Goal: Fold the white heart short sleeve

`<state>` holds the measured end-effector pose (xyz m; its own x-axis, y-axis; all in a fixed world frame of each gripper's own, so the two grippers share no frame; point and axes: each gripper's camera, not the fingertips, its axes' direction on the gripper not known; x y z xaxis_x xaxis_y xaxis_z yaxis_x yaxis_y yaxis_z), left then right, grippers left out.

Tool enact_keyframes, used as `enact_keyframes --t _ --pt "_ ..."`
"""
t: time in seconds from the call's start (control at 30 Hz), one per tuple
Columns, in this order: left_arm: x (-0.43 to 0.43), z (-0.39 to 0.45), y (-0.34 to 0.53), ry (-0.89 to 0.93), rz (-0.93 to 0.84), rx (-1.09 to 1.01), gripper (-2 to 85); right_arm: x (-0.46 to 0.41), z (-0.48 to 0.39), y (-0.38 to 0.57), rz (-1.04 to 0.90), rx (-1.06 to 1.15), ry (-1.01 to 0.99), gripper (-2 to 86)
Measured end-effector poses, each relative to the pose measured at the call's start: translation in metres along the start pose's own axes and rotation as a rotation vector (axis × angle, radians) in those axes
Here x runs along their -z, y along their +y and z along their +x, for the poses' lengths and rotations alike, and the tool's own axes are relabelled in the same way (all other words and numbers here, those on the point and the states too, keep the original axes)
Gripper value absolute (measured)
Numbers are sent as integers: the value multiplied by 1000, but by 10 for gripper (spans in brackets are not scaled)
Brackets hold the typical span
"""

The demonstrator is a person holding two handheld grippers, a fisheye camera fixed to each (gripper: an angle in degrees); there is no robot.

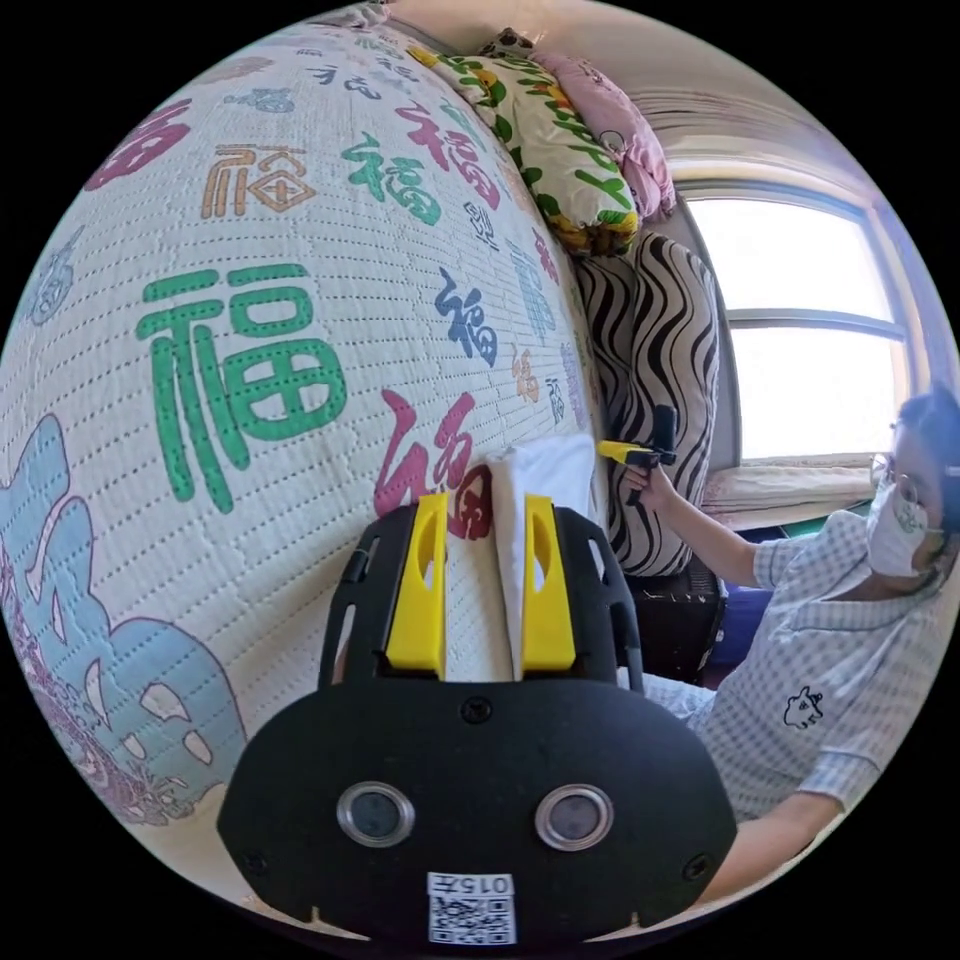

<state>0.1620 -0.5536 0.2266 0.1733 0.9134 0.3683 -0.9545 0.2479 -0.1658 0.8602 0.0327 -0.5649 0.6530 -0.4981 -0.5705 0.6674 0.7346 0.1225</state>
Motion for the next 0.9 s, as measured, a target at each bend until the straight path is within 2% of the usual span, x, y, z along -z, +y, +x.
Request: enact_keyframes --t 0.13,0.23,0.33,0.5,0.57,0.7,0.9 --pt "-5 -12 0 76 23 -45 117 -11 13 -4 -17 85 -32 131" --pt "-15 -14 -5 121 36 -86 118 -19 21 -7 -56 123 3 118" --pt "-26 -11 -10 160 37 -120 117 -14 34 -4 -63 118 -65 118" --pt "-47 -8 -19 212 14 -124 74 -19 42 -5 -91 128 -90 60" --pt "-51 -8 -22 211 -34 -99 28 -23 50 -6 -129 85 -147 38" --pt "-41 9 -30 180 -54 -161 12 -5 50 -5 -92 70 -178 25" --pt "-9 53 -84 66 45 -292 6 31 31 -46 7 155 -61 22"
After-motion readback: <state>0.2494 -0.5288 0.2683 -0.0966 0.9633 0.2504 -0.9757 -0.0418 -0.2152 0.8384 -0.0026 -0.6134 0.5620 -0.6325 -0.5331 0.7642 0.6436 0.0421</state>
